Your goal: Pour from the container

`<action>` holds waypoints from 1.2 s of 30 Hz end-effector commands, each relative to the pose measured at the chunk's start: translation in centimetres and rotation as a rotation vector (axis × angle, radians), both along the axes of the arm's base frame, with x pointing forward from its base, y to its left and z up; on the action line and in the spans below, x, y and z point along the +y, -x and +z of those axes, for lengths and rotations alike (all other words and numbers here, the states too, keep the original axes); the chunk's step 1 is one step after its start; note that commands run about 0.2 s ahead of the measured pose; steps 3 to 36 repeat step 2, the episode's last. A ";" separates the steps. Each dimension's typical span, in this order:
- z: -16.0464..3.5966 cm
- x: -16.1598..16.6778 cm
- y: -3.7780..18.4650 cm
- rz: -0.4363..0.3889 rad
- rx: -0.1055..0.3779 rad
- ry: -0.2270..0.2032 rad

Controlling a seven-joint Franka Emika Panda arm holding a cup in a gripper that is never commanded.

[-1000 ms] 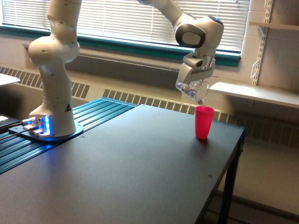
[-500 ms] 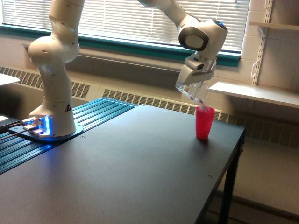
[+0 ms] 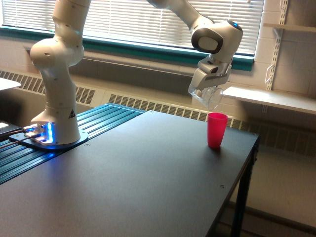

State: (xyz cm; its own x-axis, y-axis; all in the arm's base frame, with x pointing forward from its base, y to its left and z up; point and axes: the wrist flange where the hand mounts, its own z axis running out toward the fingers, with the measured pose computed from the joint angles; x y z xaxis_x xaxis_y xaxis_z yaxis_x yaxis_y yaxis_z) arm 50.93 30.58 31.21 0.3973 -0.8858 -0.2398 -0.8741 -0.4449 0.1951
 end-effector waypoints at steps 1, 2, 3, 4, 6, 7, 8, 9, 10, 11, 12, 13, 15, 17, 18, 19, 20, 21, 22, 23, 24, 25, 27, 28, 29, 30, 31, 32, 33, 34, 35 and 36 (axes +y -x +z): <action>0.1 0.1 -0.3 -0.028 -0.007 0.013; 0.1 0.1 -0.3 -0.026 -0.009 0.021; 0.1 0.1 -0.3 -0.026 -0.009 0.021; 0.1 0.1 -0.3 -0.026 -0.009 0.021; 0.1 0.1 -0.3 -0.026 -0.009 0.021; 0.1 0.1 -0.3 -0.026 -0.009 0.021; 0.1 0.1 -0.3 -0.026 -0.009 0.021; 0.1 0.1 -0.3 -0.026 -0.009 0.021; 0.1 0.1 -0.3 -0.026 -0.009 0.021; 0.1 0.1 -0.3 -0.026 -0.009 0.021; 0.1 0.1 -0.3 -0.026 -0.009 0.021; 0.1 0.1 -0.3 -0.026 -0.009 0.021; 0.1 0.1 -0.3 -0.026 -0.009 0.021; 0.1 0.1 -0.3 -0.026 -0.009 0.021; 0.1 0.1 -0.3 -0.026 -0.009 0.021; 0.1 0.1 -0.3 -0.026 -0.009 0.021; 0.1 0.1 -0.3 -0.026 -0.009 0.021; 0.1 0.1 -0.3 -0.026 -0.009 0.021; 0.1 0.1 -0.3 -0.026 -0.009 0.021; 0.1 0.1 -0.3 -0.026 -0.009 0.021; 0.1 0.1 -0.3 -0.026 -0.009 0.021; 0.1 0.1 -0.3 -0.026 -0.009 0.021; 0.1 0.1 -0.3 -0.026 -0.009 0.021; 0.1 0.1 -0.3 -0.026 -0.009 0.021; 0.1 0.1 -0.3 -0.026 -0.009 0.021; 0.1 0.1 -0.3 -0.026 -0.009 0.021; 0.1 0.1 -0.3 -0.026 -0.009 0.021; 0.1 0.1 -0.3 -0.026 -0.009 0.021; 0.1 0.1 -0.3 -0.026 -0.009 0.021; 0.1 0.1 -0.3 -0.026 -0.009 0.021; 0.1 0.1 -0.3 -0.026 -0.009 0.021; 0.1 0.1 -0.3 -0.026 -0.009 0.021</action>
